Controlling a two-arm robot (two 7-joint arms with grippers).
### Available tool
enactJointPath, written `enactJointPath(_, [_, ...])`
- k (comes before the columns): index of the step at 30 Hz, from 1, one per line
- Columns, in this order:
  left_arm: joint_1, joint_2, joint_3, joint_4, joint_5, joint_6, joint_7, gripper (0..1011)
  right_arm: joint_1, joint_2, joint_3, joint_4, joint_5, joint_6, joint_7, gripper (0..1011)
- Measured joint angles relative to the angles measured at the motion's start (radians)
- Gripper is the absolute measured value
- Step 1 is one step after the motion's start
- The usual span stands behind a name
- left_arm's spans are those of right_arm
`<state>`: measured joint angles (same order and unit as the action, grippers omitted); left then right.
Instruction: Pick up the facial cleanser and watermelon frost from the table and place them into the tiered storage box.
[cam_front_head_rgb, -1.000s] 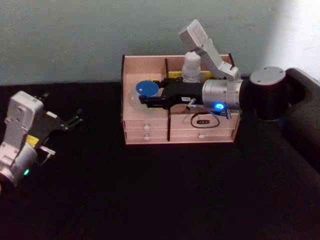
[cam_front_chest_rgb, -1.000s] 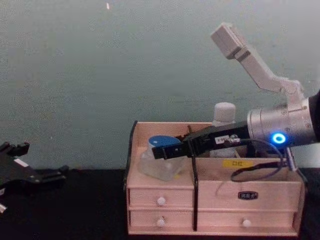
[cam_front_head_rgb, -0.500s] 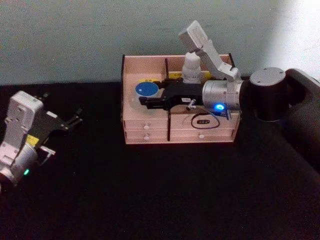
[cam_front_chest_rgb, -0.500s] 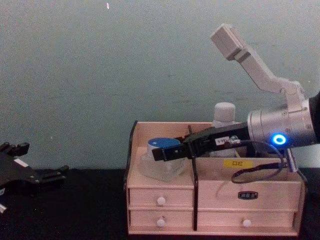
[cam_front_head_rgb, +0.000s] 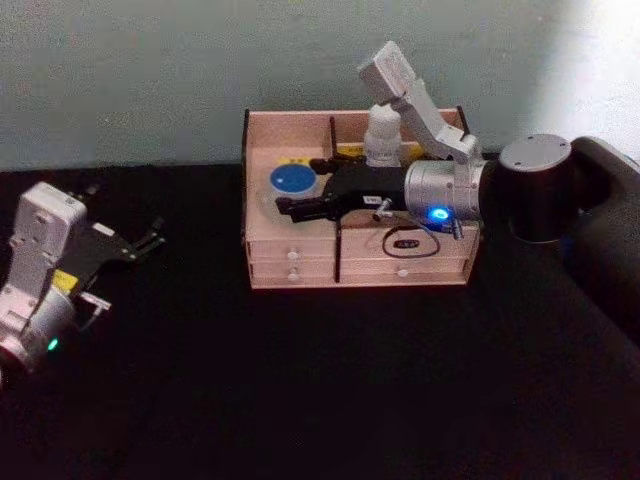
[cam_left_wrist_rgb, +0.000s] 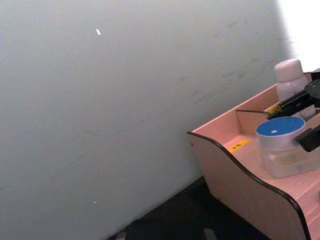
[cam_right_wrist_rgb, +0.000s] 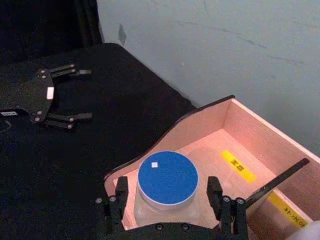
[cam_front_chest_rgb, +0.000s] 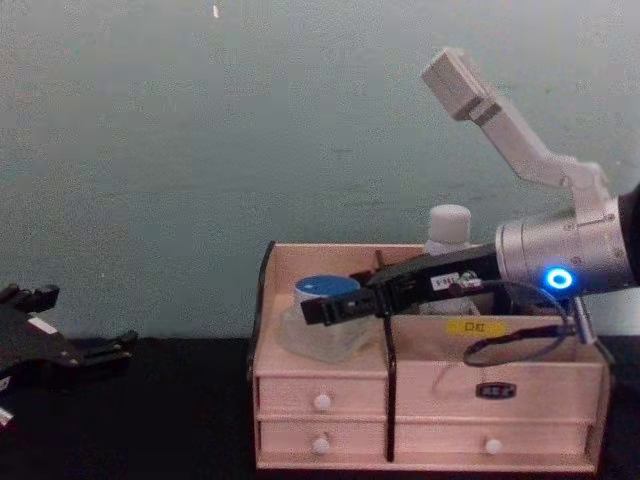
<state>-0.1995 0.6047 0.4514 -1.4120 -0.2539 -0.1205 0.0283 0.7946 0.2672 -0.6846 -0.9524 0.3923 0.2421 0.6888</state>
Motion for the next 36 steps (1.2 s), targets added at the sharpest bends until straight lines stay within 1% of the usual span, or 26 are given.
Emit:
enactJointPath(5, [0.0, 0.0, 0.0, 0.0, 0.0, 0.0, 0.0, 1002, 0.0, 0.0, 0.0, 0.0, 0.0, 0.0, 0.0, 1003])
enactJointPath(9, [0.0, 0.0, 0.0, 0.0, 0.0, 0.0, 0.0, 1001, -0.011, 0.009, 0.009, -0.029, 0.0, -0.002, -0.006, 1003])
enactJointPath(12, [0.0, 0.0, 0.0, 0.0, 0.0, 0.0, 0.0, 1001, -0.026, 0.025, 0.02, -0.07, 0.003, -0.002, -0.009, 1002])
enactJointPath(13, [0.0, 0.0, 0.0, 0.0, 0.0, 0.0, 0.0, 1001, -0.037, 0.037, 0.026, -0.099, 0.007, 0.001, -0.009, 1003])
enactJointPath(15, [0.0, 0.0, 0.0, 0.0, 0.0, 0.0, 0.0, 1001, -0.047, 0.049, 0.031, -0.128, 0.013, 0.004, -0.009, 1002])
enactJointPath(16, [0.0, 0.0, 0.0, 0.0, 0.0, 0.0, 0.0, 1001, -0.06, 0.065, 0.035, -0.159, 0.019, 0.008, -0.008, 1002])
enactJointPath(18, [0.0, 0.0, 0.0, 0.0, 0.0, 0.0, 0.0, 1001, -0.073, 0.081, 0.04, -0.193, 0.025, 0.012, -0.007, 1002])
enactJointPath(19, [0.0, 0.0, 0.0, 0.0, 0.0, 0.0, 0.0, 1001, -0.089, 0.101, 0.045, -0.229, 0.033, 0.016, -0.006, 1003])
enactJointPath(20, [0.0, 0.0, 0.0, 0.0, 0.0, 0.0, 0.0, 1001, -0.089, 0.101, 0.045, -0.229, 0.033, 0.016, -0.006, 1003])
enactJointPath(21, [0.0, 0.0, 0.0, 0.0, 0.0, 0.0, 0.0, 1001, -0.107, 0.123, 0.051, -0.265, 0.043, 0.021, -0.003, 1003])
enactJointPath(22, [0.0, 0.0, 0.0, 0.0, 0.0, 0.0, 0.0, 1001, -0.115, 0.134, 0.054, -0.281, 0.049, 0.023, -0.001, 1003])
enactJointPath(23, [0.0, 0.0, 0.0, 0.0, 0.0, 0.0, 0.0, 1001, -0.131, 0.153, 0.061, -0.311, 0.062, 0.029, 0.002, 1003])
enactJointPath(25, [0.0, 0.0, 0.0, 0.0, 0.0, 0.0, 0.0, 1001, -0.15, 0.178, 0.068, -0.345, 0.078, 0.035, 0.007, 1002])
enactJointPath(26, [0.0, 0.0, 0.0, 0.0, 0.0, 0.0, 0.0, 1001, -0.169, 0.202, 0.076, -0.376, 0.095, 0.043, 0.013, 1002])
enactJointPath(29, [0.0, 0.0, 0.0, 0.0, 0.0, 0.0, 0.0, 1001, -0.202, 0.244, 0.091, -0.425, 0.123, 0.057, 0.022, 1002])
enactJointPath(30, [0.0, 0.0, 0.0, 0.0, 0.0, 0.0, 0.0, 1001, -0.228, 0.276, 0.101, -0.458, 0.139, 0.067, 0.024, 1002])
enactJointPath(31, [0.0, 0.0, 0.0, 0.0, 0.0, 0.0, 0.0, 1001, -0.241, 0.291, 0.106, -0.475, 0.148, 0.071, 0.024, 1002])
enactJointPath(33, [0.0, 0.0, 0.0, 0.0, 0.0, 0.0, 0.0, 1001, -0.267, 0.322, 0.118, -0.508, 0.162, 0.079, 0.021, 1003])
enactJointPath(34, [0.0, 0.0, 0.0, 0.0, 0.0, 0.0, 0.0, 1001, -0.296, 0.353, 0.132, -0.54, 0.176, 0.086, 0.011, 1003])
enactJointPath(36, [0.0, 0.0, 0.0, 0.0, 0.0, 0.0, 0.0, 1001, -0.328, 0.384, 0.15, -0.574, 0.191, 0.091, -0.009, 1003])
